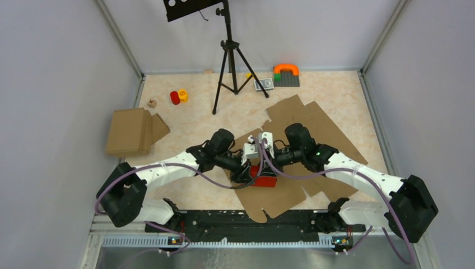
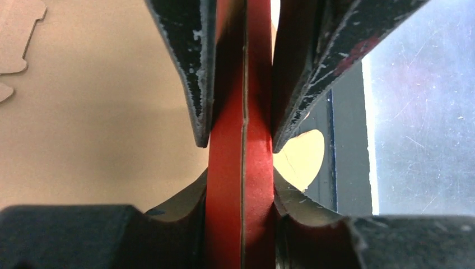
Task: Fold the paper box
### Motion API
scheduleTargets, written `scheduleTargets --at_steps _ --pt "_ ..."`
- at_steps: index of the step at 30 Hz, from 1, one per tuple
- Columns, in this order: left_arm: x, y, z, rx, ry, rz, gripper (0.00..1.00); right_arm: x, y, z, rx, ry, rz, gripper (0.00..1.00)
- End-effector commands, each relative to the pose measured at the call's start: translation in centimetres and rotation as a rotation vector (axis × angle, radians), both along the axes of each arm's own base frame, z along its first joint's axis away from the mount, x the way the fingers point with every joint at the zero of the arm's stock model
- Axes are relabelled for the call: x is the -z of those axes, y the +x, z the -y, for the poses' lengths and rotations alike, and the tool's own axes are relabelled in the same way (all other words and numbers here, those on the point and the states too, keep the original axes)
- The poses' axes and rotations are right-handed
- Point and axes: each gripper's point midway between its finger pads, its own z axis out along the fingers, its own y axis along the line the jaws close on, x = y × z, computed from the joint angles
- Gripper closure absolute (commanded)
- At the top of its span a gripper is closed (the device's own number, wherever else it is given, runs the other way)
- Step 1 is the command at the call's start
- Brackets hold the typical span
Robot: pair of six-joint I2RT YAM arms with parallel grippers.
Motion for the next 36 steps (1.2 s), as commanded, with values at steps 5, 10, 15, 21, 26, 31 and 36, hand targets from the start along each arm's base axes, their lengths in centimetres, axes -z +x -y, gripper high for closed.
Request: scheduleTargets --at_steps 5,10,15,21,26,31,36 --pt "0.4 -0.1 0.4 -0.017 0.024 -0.019 0.84 -3.3 2.4 -1.1 0.037 0.061 0.108 0.80" --pt "0.4 0.4 0.4 -0.051 0.007 0.010 0.88 -2.8 2.8 -0.6 0.088 0.038 0.104 0.67" --pt "0.8 1.7 0.4 -0.140 0.011 0.038 0.88 -3.4 3.1 0.5 0.176 0.056 0.138 0.60" --pt "2.3 3.7 0.7 -0.291 0.040 0.081 0.90 -5.1 4.4 3.0 0.374 0.096 0.207 0.52" --pt "3.9 4.3 1.6 -0.359 0.099 0.176 0.90 -5.6 6.9 6.3 0.806 0.223 0.035 0.25" --pt "5.1 5.0 2.1 -0.442 0.105 0.203 0.90 -4.6 7.4 8.3 1.112 0.297 -0.275 0.46" --pt "5.3 5.0 2.9 -0.471 0.064 0.224 0.89 -3.2 7.4 7.2 1.173 0.361 -0.482 0.72"
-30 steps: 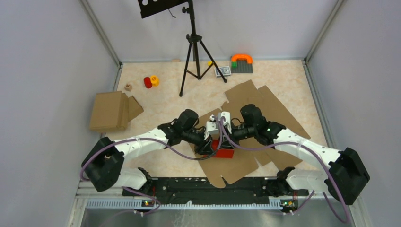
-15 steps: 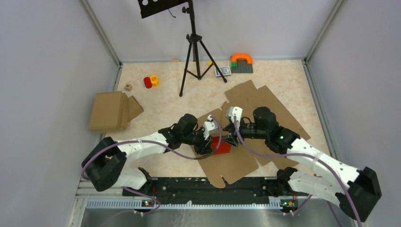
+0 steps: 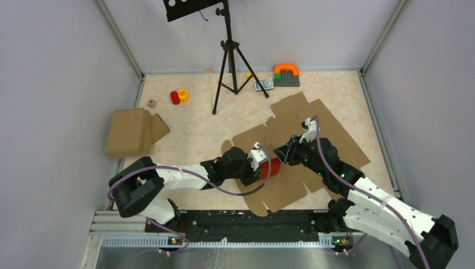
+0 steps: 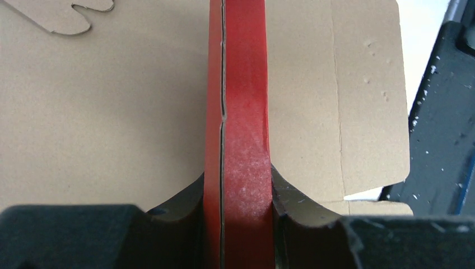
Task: Fold the paper box
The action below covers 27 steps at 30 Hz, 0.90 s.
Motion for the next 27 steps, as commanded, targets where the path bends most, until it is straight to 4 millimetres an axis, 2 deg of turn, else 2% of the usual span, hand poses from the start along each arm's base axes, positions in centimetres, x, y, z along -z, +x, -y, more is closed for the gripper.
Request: scheduleTargets --at_steps 1,4,9,14,17,22,27 --pt "0.1 1.3 0.7 -0.078 -0.038 0.061 0.89 0.2 1.0 -0.6 0.148 0.207 -0.151 0.75" --pt "0.7 1.3 1.0 -0.079 -0.009 0.061 0.89 0.6 0.8 -2.2 0.090 0.221 -0.184 0.80" --pt "1.4 1.1 1.2 -0.067 0.003 0.052 0.88 3.3 0.0 -3.5 0.029 0.180 -0.264 0.84" --pt "2.0 1.0 1.1 -0.064 0.027 0.038 0.85 6.0 -1.2 -2.6 0.034 0.137 -0.306 0.86" --pt "2.5 0.8 1.2 -0.054 0.039 0.023 0.83 6.7 -1.7 -1.9 0.046 0.133 -0.309 0.88" --pt "2.9 0.6 1.4 -0.044 0.053 -0.002 0.75 7.6 -2.2 -1.4 0.045 0.114 -0.313 0.88" --pt "3.0 0.4 1.4 -0.040 0.064 -0.019 0.58 8.5 -2.3 -1.3 0.040 0.088 -0.322 0.88"
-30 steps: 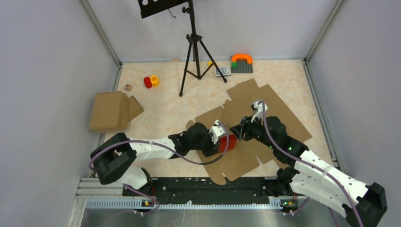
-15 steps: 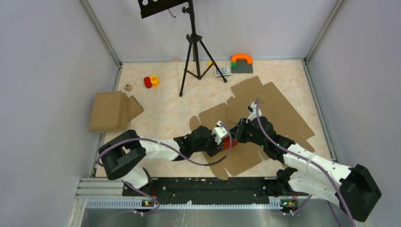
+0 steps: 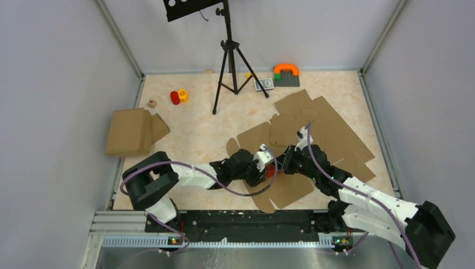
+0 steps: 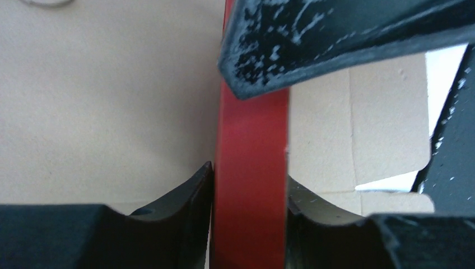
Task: Fold the paper box
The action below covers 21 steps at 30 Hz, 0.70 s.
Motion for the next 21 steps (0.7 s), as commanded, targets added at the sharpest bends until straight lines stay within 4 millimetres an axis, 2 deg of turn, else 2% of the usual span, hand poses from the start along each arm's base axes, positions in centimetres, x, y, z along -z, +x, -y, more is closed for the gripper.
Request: scheduleTargets --at_steps 1,3,9,11,13,15,17,19,21 --pt "1.6 -0.6 -0.8 -0.006 0.069 -0.058 0.54 2.2 -1.0 0.3 -0.028 -0.053 -0.041 0.88" --pt "1.5 -0.6 -0.8 -0.008 0.074 -0.061 0.49 2.5 -1.1 0.3 -0.029 -0.054 -0.043 0.88" --pt "1.0 -0.6 -0.9 -0.008 0.086 -0.068 0.44 3.6 -1.8 0.7 -0.017 -0.051 -0.056 0.88" --pt "0.7 -0.6 -0.8 -0.005 0.092 -0.075 0.52 3.7 -1.7 0.9 -0.007 -0.050 -0.047 0.88" --pt "0.9 -0.8 -0.7 -0.004 0.111 -0.099 0.72 3.3 -1.6 0.7 -0.009 -0.035 -0.028 0.88" --pt "1.0 -1.0 -0.4 0.012 0.114 -0.117 0.82 2.5 -1.3 0.5 -0.012 -0.019 -0.002 0.86" --pt "1.1 -1.2 -0.2 0.016 0.107 -0.128 0.87 1.6 -1.0 0.2 -0.012 0.001 0.022 0.86" --pt "1.1 -1.3 -0.1 0.019 0.103 -0.137 0.88 0.7 -0.7 -0.2 -0.014 0.024 0.049 0.86" --pt "1.1 -1.3 0.0 0.019 0.098 -0.139 0.88 0.5 -0.8 -0.4 -0.023 0.032 0.051 0.86"
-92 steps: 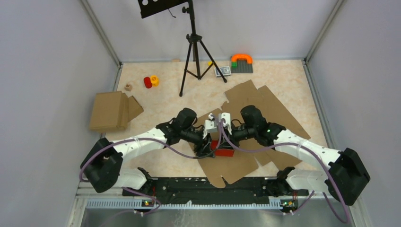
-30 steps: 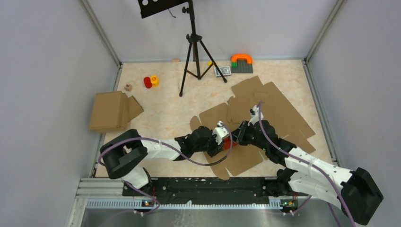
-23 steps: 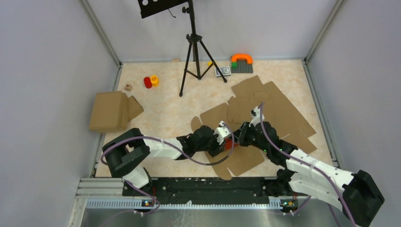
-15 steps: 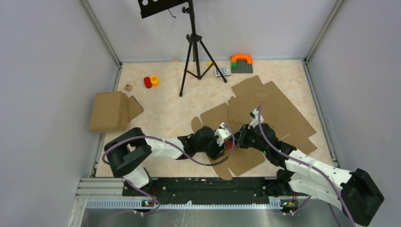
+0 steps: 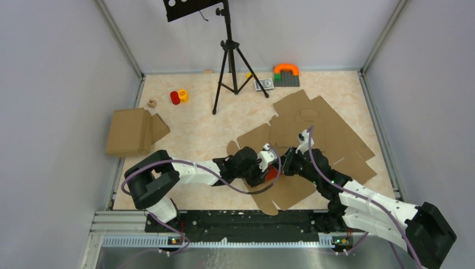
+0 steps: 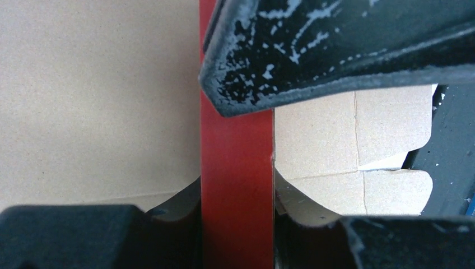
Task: Fold the paper box
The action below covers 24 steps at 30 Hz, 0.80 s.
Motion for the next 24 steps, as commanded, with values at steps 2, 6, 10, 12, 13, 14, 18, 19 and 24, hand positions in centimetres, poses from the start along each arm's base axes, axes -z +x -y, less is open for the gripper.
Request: scheduleTargets --at_steps 2,6,10,12,13,14,18,19,24 --pt "0.1 -0.1 0.3 -0.015 0.003 -0.043 0.87 0.6 -0.7 -0.5 -0.039 -0.018 -0.005 0.86" --pt "0.5 -0.1 0.2 -0.024 0.013 -0.053 0.86 2.6 -1.6 -0.4 -0.047 -0.032 -0.058 0.87" --pt "0.5 -0.1 0.1 -0.035 0.017 -0.059 0.78 4.9 -2.3 0.4 -0.019 -0.023 -0.092 0.90" --pt "0.4 0.0 0.1 -0.042 0.017 -0.058 0.70 5.8 -2.2 1.1 0.013 -0.035 -0.094 0.91" --pt "0.3 0.0 0.0 -0.042 0.019 -0.058 0.65 6.1 -2.3 1.2 0.018 -0.040 -0.098 0.92" --pt "0.1 0.1 0.1 -0.044 0.018 -0.057 0.61 6.3 -2.3 1.4 0.022 -0.046 -0.103 0.92" --pt "-0.8 0.1 -0.1 -0.047 0.040 -0.058 0.43 6.7 -2.4 1.6 0.023 -0.068 -0.116 0.92" --pt "-1.1 0.1 -0.1 -0.047 0.042 -0.058 0.40 6.7 -2.4 1.7 0.024 -0.072 -0.116 0.93" --pt "-2.6 0.1 0.1 -0.032 0.056 -0.064 0.35 6.8 -2.4 1.8 0.031 -0.072 -0.115 0.93"
